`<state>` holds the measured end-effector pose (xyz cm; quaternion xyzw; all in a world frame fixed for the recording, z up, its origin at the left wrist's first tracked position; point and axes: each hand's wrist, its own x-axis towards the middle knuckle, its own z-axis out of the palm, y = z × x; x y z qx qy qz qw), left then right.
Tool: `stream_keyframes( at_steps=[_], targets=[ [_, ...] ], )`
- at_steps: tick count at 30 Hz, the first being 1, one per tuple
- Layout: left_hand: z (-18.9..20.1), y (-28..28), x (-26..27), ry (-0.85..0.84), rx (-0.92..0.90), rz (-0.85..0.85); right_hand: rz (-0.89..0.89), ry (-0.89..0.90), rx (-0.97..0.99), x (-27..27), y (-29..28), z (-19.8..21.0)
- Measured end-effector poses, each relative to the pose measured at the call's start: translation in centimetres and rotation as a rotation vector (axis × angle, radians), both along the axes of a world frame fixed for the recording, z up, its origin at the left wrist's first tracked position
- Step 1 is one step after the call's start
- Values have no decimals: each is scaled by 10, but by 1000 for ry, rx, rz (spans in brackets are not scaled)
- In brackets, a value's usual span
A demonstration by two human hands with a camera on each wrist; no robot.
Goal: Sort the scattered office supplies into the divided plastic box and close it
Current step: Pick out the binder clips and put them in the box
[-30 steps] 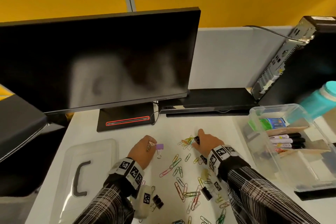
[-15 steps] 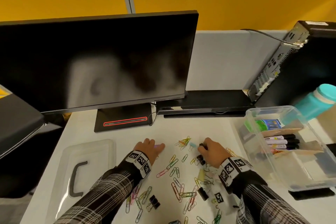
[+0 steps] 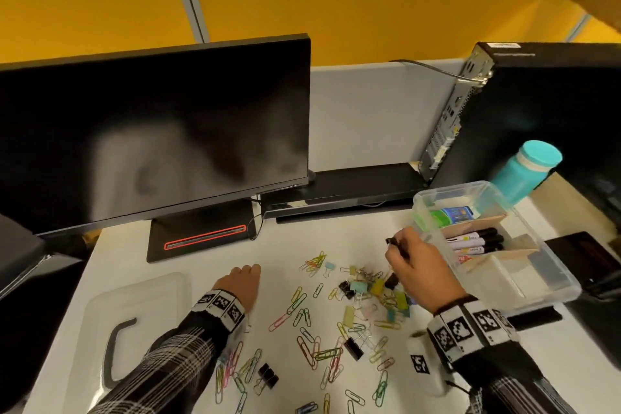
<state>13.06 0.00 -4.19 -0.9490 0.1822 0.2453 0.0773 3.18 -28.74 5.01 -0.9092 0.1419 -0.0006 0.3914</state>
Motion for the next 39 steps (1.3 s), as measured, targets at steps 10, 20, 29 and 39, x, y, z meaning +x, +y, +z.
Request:
stream_keyframes(
  at_steps=[10, 20, 29, 39],
  targets=[
    [22, 51, 1, 8, -284, 280, 7, 158, 436, -26, -11, -9],
    [13, 57, -25, 86, 113, -359, -61, 279, 760, -17, 18, -49],
    [4, 43, -25, 44, 77, -415, -194, -397, 171, -32, 13, -6],
    [32, -8, -50, 95, -416, -38, -446, -259, -96, -49, -74, -13]
  ],
)
